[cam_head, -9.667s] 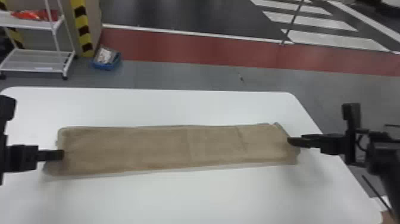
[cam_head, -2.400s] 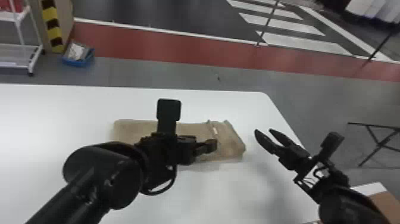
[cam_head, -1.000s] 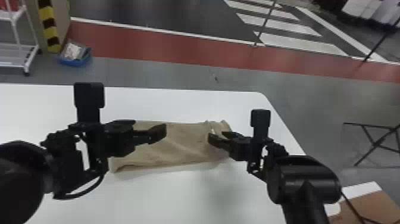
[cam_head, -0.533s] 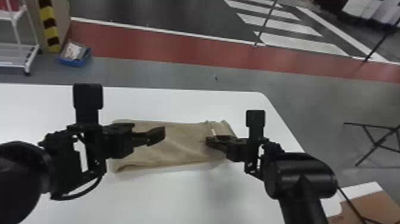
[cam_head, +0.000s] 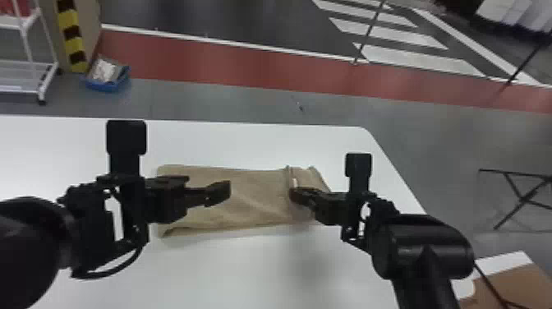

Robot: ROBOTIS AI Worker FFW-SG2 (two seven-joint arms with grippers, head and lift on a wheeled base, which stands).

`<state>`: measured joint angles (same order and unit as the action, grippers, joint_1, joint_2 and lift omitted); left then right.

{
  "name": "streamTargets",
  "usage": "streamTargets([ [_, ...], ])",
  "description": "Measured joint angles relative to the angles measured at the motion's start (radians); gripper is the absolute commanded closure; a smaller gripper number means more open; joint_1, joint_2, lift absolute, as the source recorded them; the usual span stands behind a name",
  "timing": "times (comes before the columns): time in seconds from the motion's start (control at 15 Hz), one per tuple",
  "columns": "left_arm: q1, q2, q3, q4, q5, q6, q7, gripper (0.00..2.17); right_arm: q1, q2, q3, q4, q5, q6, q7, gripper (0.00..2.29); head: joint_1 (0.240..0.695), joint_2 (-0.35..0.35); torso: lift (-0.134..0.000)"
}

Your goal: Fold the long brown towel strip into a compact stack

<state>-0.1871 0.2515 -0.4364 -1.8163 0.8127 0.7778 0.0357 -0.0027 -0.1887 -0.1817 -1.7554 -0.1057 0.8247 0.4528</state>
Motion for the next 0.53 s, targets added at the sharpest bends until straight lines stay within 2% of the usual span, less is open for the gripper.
streamTargets([
  [0.27, 0.001, 0.0, -0.001, -0.009, 0.0, 0.01, 0.001, 0.04, 0.028, 0.002, -0.007, -0.093, -0.038, 0.023, -0.003, 0.94, 0.695, -0.327, -0.125],
  [0.33, 0.002, 0.0, -0.001, -0.012, 0.0, 0.012, 0.003, 0.04, 0.03, 0.001, -0.026, -0.116, -0.067, 0.031, -0.003, 0.94, 0.695, -0.326, -0.125],
  [0.53, 0.011, 0.0, 0.007, -0.029, 0.0, 0.013, 0.007, 0.04, 0.04, -0.015, -0.149, -0.159, -0.17, 0.052, -0.007, 0.94, 0.695, -0.35, -0.125],
])
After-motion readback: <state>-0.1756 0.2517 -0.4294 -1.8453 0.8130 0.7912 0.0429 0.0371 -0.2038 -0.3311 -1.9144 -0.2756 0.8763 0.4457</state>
